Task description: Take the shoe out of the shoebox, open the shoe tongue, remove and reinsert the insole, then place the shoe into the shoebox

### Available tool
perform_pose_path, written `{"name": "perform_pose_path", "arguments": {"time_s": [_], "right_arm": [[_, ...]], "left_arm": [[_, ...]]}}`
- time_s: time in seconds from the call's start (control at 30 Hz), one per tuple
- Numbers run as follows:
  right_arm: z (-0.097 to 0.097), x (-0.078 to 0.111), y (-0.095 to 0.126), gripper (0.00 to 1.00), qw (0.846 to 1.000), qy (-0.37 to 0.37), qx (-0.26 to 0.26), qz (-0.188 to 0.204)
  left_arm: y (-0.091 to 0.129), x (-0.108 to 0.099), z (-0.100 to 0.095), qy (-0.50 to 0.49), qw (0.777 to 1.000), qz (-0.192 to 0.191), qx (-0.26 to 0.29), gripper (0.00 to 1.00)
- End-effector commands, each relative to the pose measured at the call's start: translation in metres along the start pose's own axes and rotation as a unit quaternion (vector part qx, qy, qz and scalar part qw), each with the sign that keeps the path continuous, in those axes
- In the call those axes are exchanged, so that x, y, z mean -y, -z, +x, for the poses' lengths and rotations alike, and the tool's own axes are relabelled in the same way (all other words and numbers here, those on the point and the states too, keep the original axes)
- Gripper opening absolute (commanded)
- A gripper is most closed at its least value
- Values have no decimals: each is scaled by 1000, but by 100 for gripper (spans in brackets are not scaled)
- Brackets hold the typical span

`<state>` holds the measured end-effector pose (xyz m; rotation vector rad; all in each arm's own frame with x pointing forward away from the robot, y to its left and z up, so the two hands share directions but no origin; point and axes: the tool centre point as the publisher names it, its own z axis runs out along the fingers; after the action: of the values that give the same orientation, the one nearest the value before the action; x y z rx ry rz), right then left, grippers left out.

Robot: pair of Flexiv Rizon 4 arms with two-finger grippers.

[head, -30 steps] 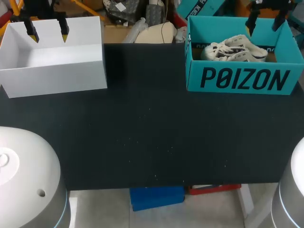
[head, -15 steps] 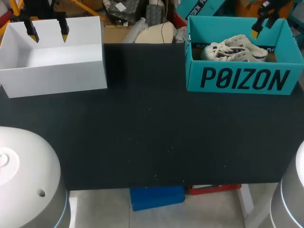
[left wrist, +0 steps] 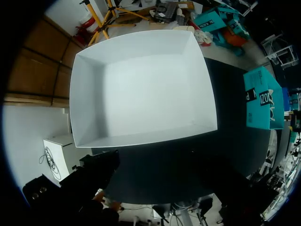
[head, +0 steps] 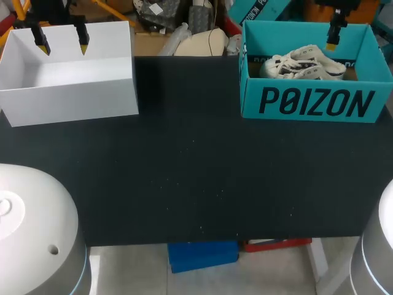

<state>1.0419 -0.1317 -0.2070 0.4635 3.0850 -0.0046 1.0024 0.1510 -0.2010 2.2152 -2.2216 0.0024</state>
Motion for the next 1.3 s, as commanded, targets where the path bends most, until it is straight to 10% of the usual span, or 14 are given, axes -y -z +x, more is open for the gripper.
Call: {"name": "perform_pose_path", "arguments": {"time_s": [0.03,1.3], "right_arm": [[-15,-18,-19,33,989,142,6,42],[-62,-6,-140,33,975,220,9,10]], "left_arm": [[1,-1,1,1,1000,-1,1,100],[1,-1,1,1,1000,-1,1,100]]}}
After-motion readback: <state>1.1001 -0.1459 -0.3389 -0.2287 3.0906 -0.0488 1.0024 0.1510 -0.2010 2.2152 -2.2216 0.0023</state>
